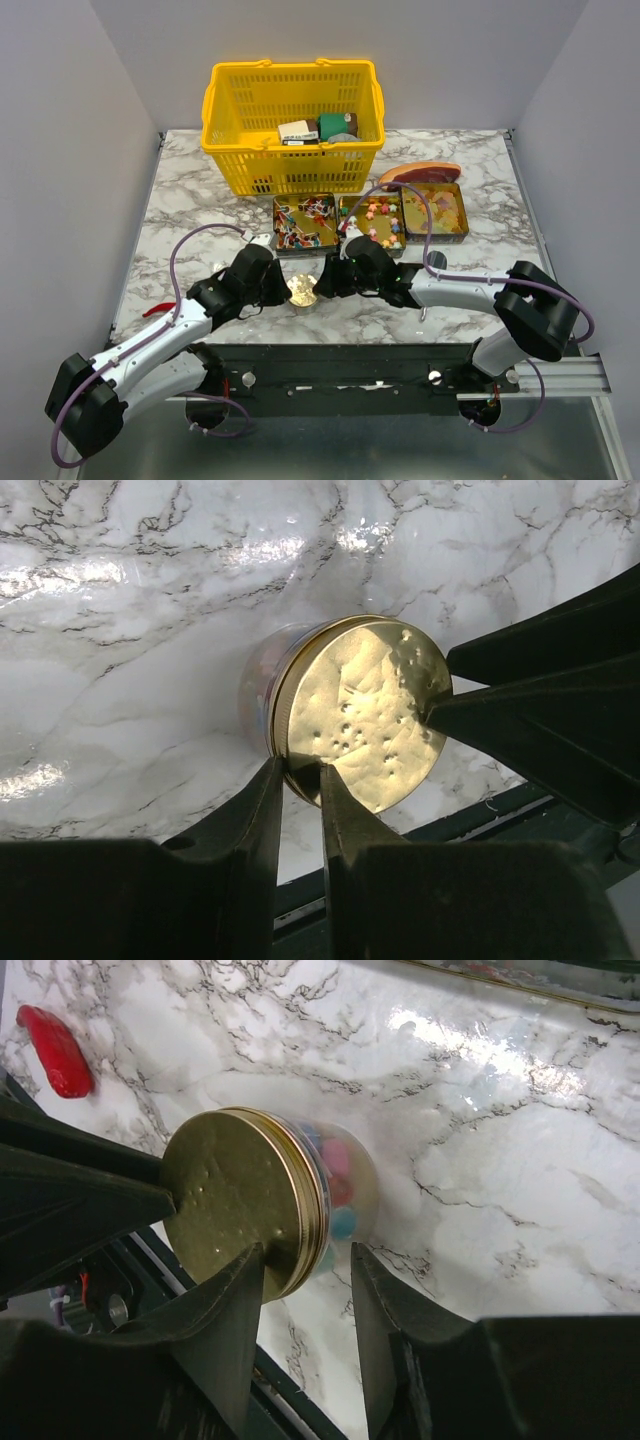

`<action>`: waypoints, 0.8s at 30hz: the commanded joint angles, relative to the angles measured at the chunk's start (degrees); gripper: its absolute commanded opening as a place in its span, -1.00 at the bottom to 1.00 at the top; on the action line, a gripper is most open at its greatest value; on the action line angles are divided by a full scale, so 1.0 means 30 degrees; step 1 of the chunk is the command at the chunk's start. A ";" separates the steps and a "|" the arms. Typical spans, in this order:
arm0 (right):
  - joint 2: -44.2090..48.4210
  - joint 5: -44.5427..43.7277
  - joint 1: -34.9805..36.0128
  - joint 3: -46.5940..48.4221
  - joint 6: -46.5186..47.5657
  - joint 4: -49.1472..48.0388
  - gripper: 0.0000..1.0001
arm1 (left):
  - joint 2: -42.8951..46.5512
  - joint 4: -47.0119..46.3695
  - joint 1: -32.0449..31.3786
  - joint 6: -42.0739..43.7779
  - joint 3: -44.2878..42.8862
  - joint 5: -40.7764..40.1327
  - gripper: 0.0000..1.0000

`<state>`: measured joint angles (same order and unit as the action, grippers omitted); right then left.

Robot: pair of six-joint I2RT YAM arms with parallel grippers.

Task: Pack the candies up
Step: Close the bottle lid on the packing bottle.

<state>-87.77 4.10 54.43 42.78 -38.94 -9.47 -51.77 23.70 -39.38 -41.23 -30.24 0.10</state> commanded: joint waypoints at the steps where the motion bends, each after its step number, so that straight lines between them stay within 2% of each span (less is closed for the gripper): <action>1: 0.0047 -0.0077 0.0195 -0.0053 0.0704 -0.0036 -0.01 | -0.0146 0.0711 -0.0146 -0.0494 0.0324 -0.1085 -0.51; 7: -0.0188 -0.0545 0.0224 0.0328 0.0850 0.0404 -0.01 | -0.0468 0.1326 -0.0176 -0.1020 0.0382 -0.2316 -0.49; 14: -0.0393 -0.2155 0.0282 0.0884 0.1172 0.1369 -0.01 | -0.1083 0.1123 -0.0176 -0.1168 0.0353 -0.3313 -0.20; 17: -0.0452 -0.2771 0.0254 0.1119 0.1260 0.1779 -0.03 | -0.1200 0.1122 -0.0176 -0.1080 0.0207 -0.3753 -0.17; 24: -0.0773 -0.3388 0.0254 0.0739 0.0968 0.2104 -0.33 | -0.1728 0.0830 -0.0205 -0.0787 0.0235 -0.3666 -0.19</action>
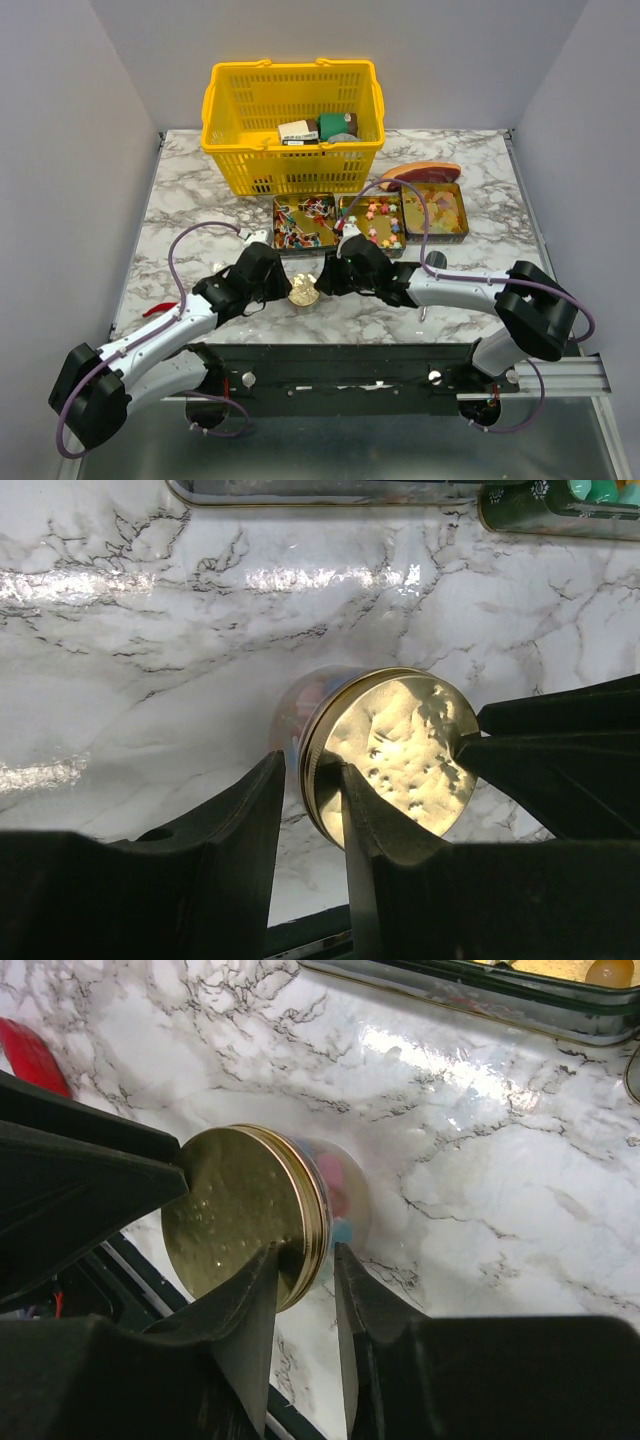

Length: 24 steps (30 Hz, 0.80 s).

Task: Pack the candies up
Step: Close the bottle lid on the packing bottle.

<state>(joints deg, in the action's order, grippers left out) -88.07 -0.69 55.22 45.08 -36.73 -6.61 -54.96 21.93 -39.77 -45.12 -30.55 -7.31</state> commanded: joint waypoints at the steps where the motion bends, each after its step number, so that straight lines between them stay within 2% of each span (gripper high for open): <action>1: -0.0846 -0.1879 0.0020 -0.0114 0.0058 0.1149 -0.33 | -0.0752 0.1332 -0.0074 0.0539 0.0367 -0.1196 -0.18; 11: -0.1843 -0.1909 0.0050 -0.0466 -0.0412 0.1149 -0.42 | -0.1512 0.0219 -0.0074 0.0627 0.0924 -0.0961 -0.23; 17: -0.1201 -0.2231 0.0050 -0.0875 -0.0501 0.1178 -0.41 | -0.2246 -0.0542 -0.0074 0.0686 0.1421 -0.0961 -0.36; 21: 0.0233 -0.2816 0.0050 -0.1491 -0.0500 0.1470 -0.26 | -0.1808 -0.1391 -0.0132 0.0978 0.1715 -0.0669 -0.31; 24: 0.1551 -0.3022 0.0050 -0.1726 -0.0238 0.1822 -0.11 | -0.0960 -0.2182 -0.0220 0.1300 0.1744 -0.0814 -0.14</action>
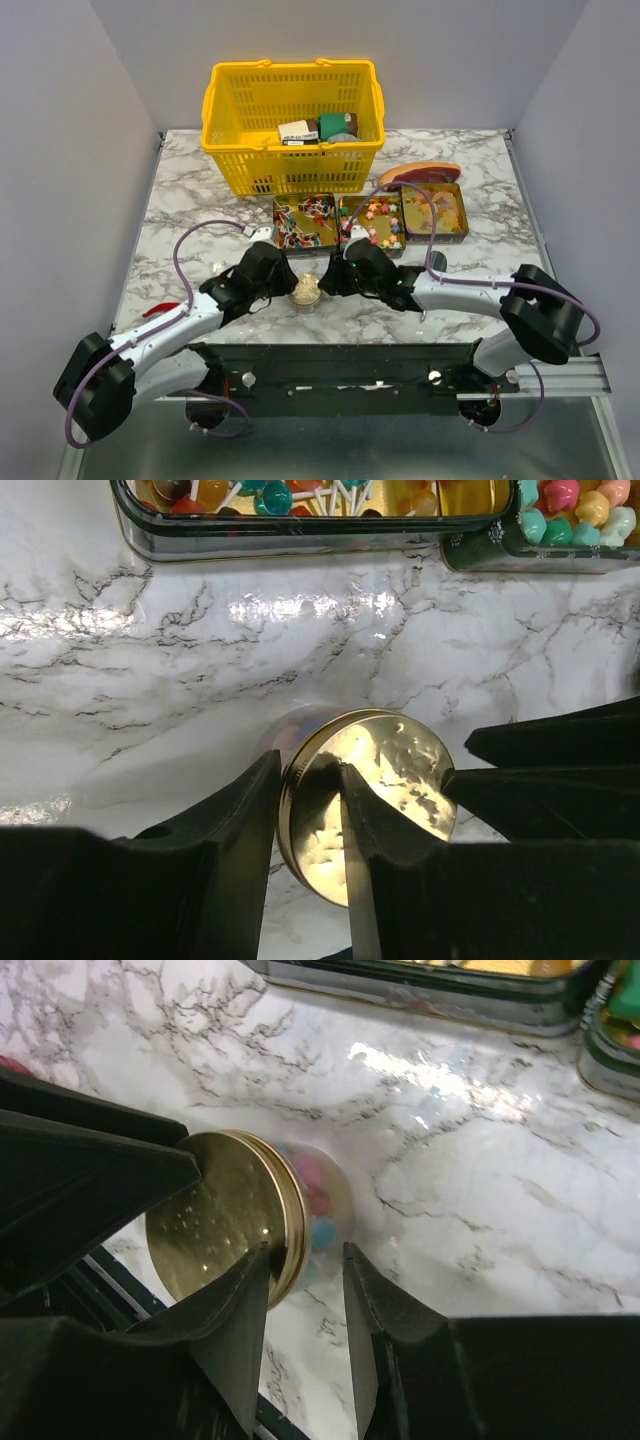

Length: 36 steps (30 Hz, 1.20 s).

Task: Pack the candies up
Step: Close the bottle lid on the packing bottle, then screw the bottle lid onto the packing bottle.

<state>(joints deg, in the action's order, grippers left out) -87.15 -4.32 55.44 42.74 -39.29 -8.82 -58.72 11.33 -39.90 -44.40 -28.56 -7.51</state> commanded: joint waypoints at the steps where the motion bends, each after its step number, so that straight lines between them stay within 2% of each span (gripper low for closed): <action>1: 0.1539 -0.1900 -0.0052 -0.0975 0.0702 0.2646 -0.10 | 0.0528 0.1059 -0.0177 0.1177 0.1023 -0.0807 -0.07; 2: 0.2180 -0.1901 -0.0023 -0.0947 0.0819 0.2763 -0.06 | 0.1052 0.0911 -0.0148 0.1236 0.0994 -0.1156 0.10; 4: 0.2740 -0.1988 -0.0052 -0.0859 0.1082 0.2881 -0.03 | 0.1611 0.0532 -0.0148 0.1440 0.0906 -0.1539 0.22; 5: 0.2975 -0.2047 -0.0023 -0.0771 0.1113 0.3548 -0.01 | 0.2194 0.0355 -0.0176 0.1528 0.0905 -0.1656 0.39; 8: 0.4088 -0.2165 -0.0052 -0.0624 0.1435 0.4197 0.06 | 0.3366 0.0002 -0.0206 0.1675 0.0905 -0.2096 0.72; 12: 0.5056 -0.1462 -0.0023 -0.0362 0.2665 0.4930 0.12 | 0.4629 0.1374 -0.0206 0.0946 0.0876 -0.3119 0.86; 16: 0.5816 -0.1812 -0.0023 -0.0565 0.2550 0.5400 0.13 | 0.5159 0.4911 -0.0206 -0.1191 0.0846 -0.4641 0.87; 18: 0.6023 -0.1959 -0.0052 -0.0770 0.2316 0.5459 0.13 | 0.4838 0.6061 -0.0206 -0.2767 0.0905 -0.4996 0.78; 22: 0.6229 -0.2135 -0.0052 -0.1005 0.1876 0.5489 0.13 | 0.4105 0.7034 -0.0206 -0.3744 0.1722 -0.4940 0.61; 23: 0.6229 -0.2135 -0.0023 -0.1034 0.1875 0.5460 0.12 | 0.4017 0.6598 -0.0206 -0.3628 0.1900 -0.4562 0.49; 28: 0.6287 -0.2048 -0.0023 -0.1210 0.1583 0.5489 0.12 | 0.4105 0.3613 -0.0440 -0.2749 0.2892 -0.3241 0.48; 36: 0.7575 -0.2545 -0.0023 -0.1795 0.1319 0.6220 0.12 | 0.1383 -0.5498 -0.0879 -0.0265 0.4625 -0.0605 0.46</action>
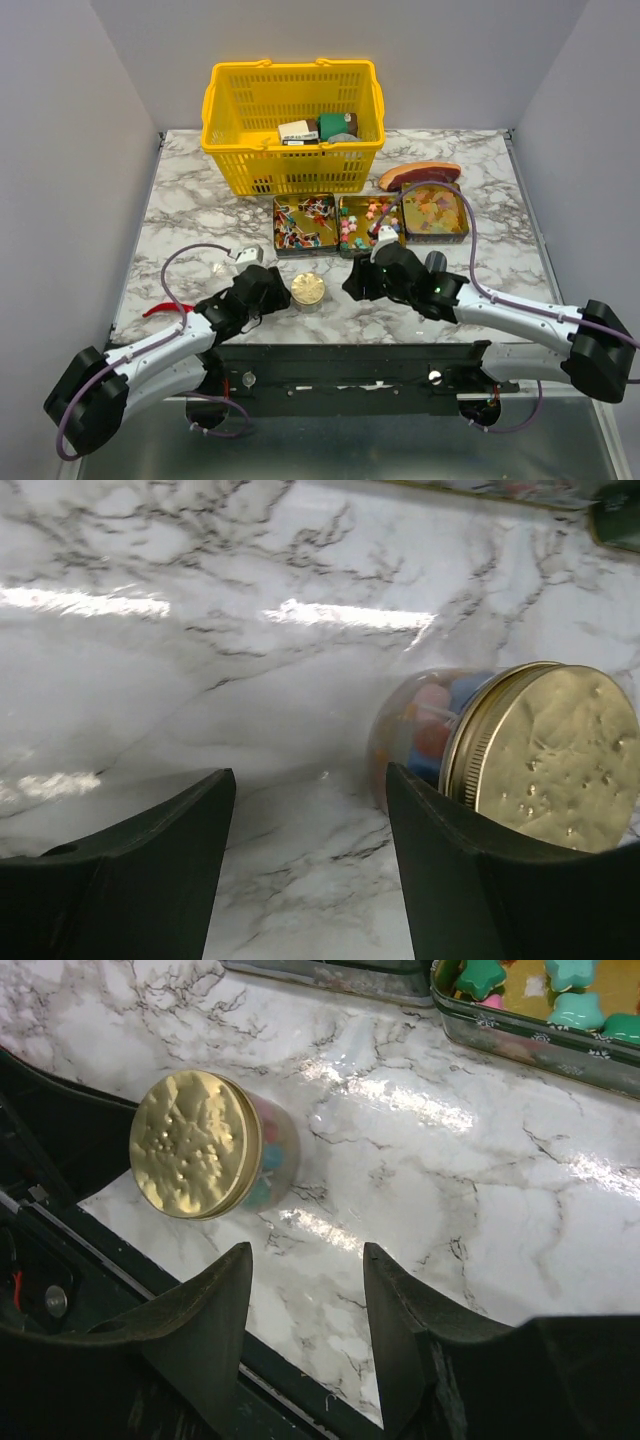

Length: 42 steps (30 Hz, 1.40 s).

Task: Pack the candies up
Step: Screw the bottle lid onto the packing bottle.

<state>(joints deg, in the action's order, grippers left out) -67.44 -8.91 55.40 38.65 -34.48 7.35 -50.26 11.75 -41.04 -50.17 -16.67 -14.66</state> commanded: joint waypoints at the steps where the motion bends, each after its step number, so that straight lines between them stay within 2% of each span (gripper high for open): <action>1: 0.1237 -0.1073 -0.0037 -0.0491 -0.0284 0.0975 0.12 | -0.1875 -0.6457 -0.0646 0.2101 0.0779 0.2389 0.46; 2: 0.1704 -0.1277 -0.0009 -0.0637 -0.0313 0.1179 0.12 | -0.2953 -0.7799 -0.0734 0.2453 0.0693 0.2540 0.45; 6: 0.3083 -0.1572 -0.0038 -0.1047 -0.0694 0.1620 0.12 | -0.5479 -0.8750 -0.1990 0.3861 -0.0565 0.2134 0.39; 9: 0.4019 -0.1718 -0.0067 -0.1283 -0.0782 0.2117 0.12 | -0.6390 -0.7495 -0.2404 0.3834 -0.1561 0.0291 0.35; 13: 0.4930 -0.2187 -0.0038 -0.1341 -0.0870 0.3025 0.12 | -0.6100 -0.4595 -0.2551 0.2636 -0.1975 -0.2609 0.21; 15: 0.5193 -0.2334 -0.0038 -0.1371 -0.0899 0.3231 0.13 | -0.5660 -0.3420 -0.2669 0.1930 -0.1683 -0.3112 0.16; 17: 0.5516 -0.2334 -0.0067 -0.1313 -0.0870 0.3320 0.12 | -0.5397 -0.3825 -0.3017 0.2191 -0.0951 -0.2822 0.18; 19: 0.5663 -0.2305 -0.0067 -0.1283 -0.0899 0.3291 0.13 | -0.5337 -0.5402 -0.3516 0.3125 0.0011 -0.1454 0.27; 20: 0.5634 -0.2276 -0.0038 -0.1167 -0.0841 0.3320 0.13 | -0.5395 -0.7092 -0.3924 0.3565 0.0279 -0.1095 0.40; 23: 0.5459 -0.2217 -0.0038 -0.0991 -0.0782 0.3349 0.13 | -0.6210 -0.9649 -0.5536 0.4799 0.0605 -0.0244 0.67; 26: 0.5254 -0.2158 -0.0067 -0.0990 -0.0899 0.3378 0.13 | -0.7672 -1.0678 -0.6826 0.5414 -0.0185 -0.0969 0.86; 34: 0.5107 -0.1924 -0.0038 -0.1078 -0.1105 0.3408 0.13 | -1.1662 -1.3785 -0.8351 0.6616 -0.1417 -0.1852 0.96; 42: 0.3995 -0.2334 -0.0067 -0.0697 -0.1778 0.3847 0.13 | -1.4239 -2.1313 -0.8820 0.8750 -0.0363 -0.3581 0.97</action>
<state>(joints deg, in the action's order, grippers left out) -54.04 -13.82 55.40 35.51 -37.95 16.71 -88.09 -41.04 -66.81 -28.10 -20.23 -21.91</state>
